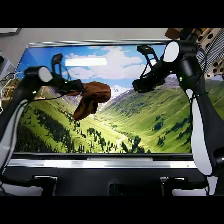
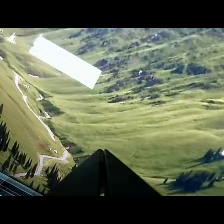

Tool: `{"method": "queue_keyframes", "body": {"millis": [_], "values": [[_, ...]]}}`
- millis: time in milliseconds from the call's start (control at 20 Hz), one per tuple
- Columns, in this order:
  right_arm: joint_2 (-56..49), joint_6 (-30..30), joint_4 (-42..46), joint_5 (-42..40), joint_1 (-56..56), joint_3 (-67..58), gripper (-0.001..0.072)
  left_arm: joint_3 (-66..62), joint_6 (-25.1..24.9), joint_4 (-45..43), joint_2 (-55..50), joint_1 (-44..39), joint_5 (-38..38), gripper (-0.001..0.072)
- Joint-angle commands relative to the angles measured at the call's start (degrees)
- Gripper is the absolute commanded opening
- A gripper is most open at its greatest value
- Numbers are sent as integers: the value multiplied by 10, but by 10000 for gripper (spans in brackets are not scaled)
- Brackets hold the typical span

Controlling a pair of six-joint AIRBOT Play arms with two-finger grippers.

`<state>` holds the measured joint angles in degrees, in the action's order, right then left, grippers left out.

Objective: Fold the clothes and pants, and hang the long-sleeved shirts on hangers.

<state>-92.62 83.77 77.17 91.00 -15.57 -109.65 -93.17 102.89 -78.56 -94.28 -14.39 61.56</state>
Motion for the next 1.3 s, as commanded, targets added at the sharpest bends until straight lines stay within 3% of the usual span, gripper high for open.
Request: {"method": "queue_keyframes", "body": {"millis": [0,300,350,400,450,750,1050,1250], "values": [[0,0,0,-28,0,0,31,-106,32,6,-141,-26,-10,720],[-1,1,-1,-69,0,0,32,-165,32,12,-226,-27,-12,701],[-1,2,-2,-73,0,0,32,-165,24,17,-227,-26,-9,502],[0,14,-2,-73,0,0,33,-166,-10,33,-225,-25,3,177],[0,32,-2,-71,0,0,36,-172,-45,50,-223,-24,31,20],[7,63,-2,14,0,0,78,-155,-67,56,-146,-39,262,17],[47,84,-2,118,0,0,78,158,-24,125,61,-149,162,17],[69,125,-3,150,0,0,78,258,-17,158,86,-226,82,19]]}}
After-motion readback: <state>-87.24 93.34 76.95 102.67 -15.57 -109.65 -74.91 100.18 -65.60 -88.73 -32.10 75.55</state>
